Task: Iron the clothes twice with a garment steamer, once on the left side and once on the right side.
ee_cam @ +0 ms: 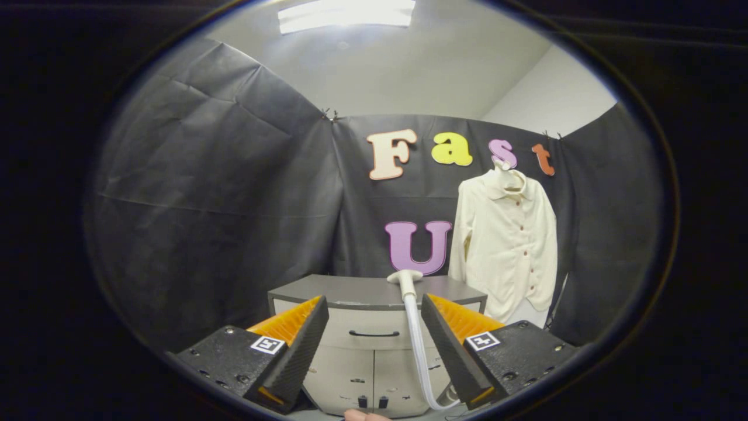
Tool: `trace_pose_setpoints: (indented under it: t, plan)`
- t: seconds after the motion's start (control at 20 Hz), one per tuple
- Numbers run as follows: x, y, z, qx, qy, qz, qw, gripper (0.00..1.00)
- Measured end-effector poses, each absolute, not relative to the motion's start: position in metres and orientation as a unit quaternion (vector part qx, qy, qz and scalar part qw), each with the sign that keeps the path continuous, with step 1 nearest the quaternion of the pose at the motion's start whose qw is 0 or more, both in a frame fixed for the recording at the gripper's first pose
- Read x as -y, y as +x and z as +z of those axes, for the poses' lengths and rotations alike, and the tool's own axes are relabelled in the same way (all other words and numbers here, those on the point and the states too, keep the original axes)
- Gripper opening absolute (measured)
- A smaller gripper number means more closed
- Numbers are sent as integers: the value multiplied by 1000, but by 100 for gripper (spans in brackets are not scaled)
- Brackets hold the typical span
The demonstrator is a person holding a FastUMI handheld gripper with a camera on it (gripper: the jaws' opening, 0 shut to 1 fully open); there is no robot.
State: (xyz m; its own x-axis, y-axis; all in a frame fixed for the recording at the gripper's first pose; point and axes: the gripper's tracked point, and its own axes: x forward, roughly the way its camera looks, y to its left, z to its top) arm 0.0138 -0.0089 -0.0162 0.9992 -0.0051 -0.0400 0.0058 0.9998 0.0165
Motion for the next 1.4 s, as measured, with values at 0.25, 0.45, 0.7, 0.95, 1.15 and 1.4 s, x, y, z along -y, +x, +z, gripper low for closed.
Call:
trace_pose_setpoints:
  t: [0.25, 0.45, 0.7, 0.95, 1.15, 1.4]
  plan:
    - [17, 27, -21, -26, 11, -7, 1000, 97]
    - [19, 44, -27, -34, 20, -4, 999, 97]
    - [25, 71, -39, -47, 7, -7, 999, 97]
    - [31, 104, -45, -54, 12, -6, 998, 97]
    - [37, 131, -57, -68, 22, -10, 997, 97]
    - [51, 166, -73, -86, 29, -23, 996, 97]
